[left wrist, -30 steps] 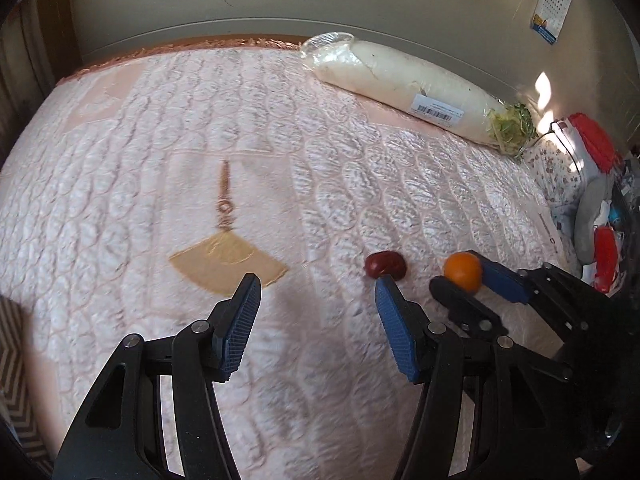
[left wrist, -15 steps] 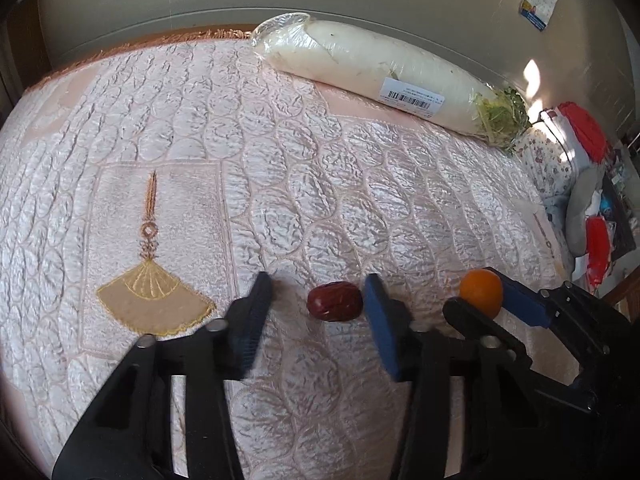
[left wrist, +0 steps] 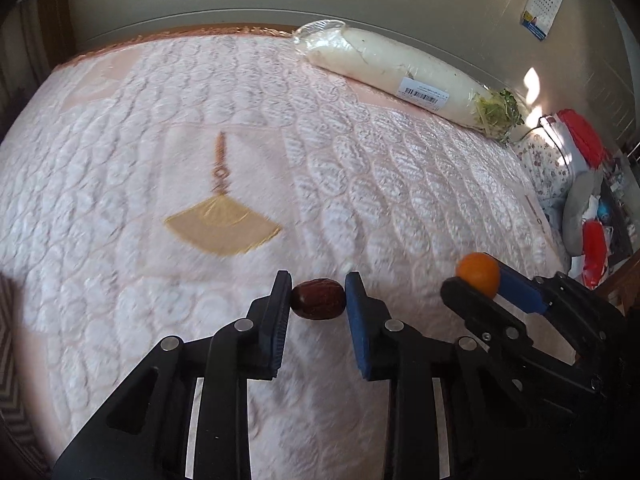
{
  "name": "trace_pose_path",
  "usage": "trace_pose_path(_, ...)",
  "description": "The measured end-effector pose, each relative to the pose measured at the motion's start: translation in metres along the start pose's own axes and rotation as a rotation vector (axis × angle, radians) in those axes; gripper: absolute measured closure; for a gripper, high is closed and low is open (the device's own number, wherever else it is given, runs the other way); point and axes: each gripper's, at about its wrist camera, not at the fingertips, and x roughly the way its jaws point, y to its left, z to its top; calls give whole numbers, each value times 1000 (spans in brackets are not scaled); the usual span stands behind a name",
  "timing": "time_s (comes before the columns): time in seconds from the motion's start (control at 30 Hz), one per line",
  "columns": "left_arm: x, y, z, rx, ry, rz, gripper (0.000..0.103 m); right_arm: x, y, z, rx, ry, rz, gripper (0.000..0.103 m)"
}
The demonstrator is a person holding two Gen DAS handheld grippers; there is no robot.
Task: Organize fruits
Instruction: 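Grasp the red date with the left tool while the right tool grasps the orange, then carry the date and orange into the white tray and open both tools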
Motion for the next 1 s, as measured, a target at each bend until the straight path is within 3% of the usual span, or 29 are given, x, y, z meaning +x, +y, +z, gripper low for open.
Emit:
trace_pose_path(0.53, -83, 74, -90, -65, -137, 151, 76, -18, 102, -46, -40, -25, 95, 74)
trace_pose_path(1.0, -135, 127, -132, -116, -244, 266, 76, -28, 181, -53, -144, -46, 165, 74)
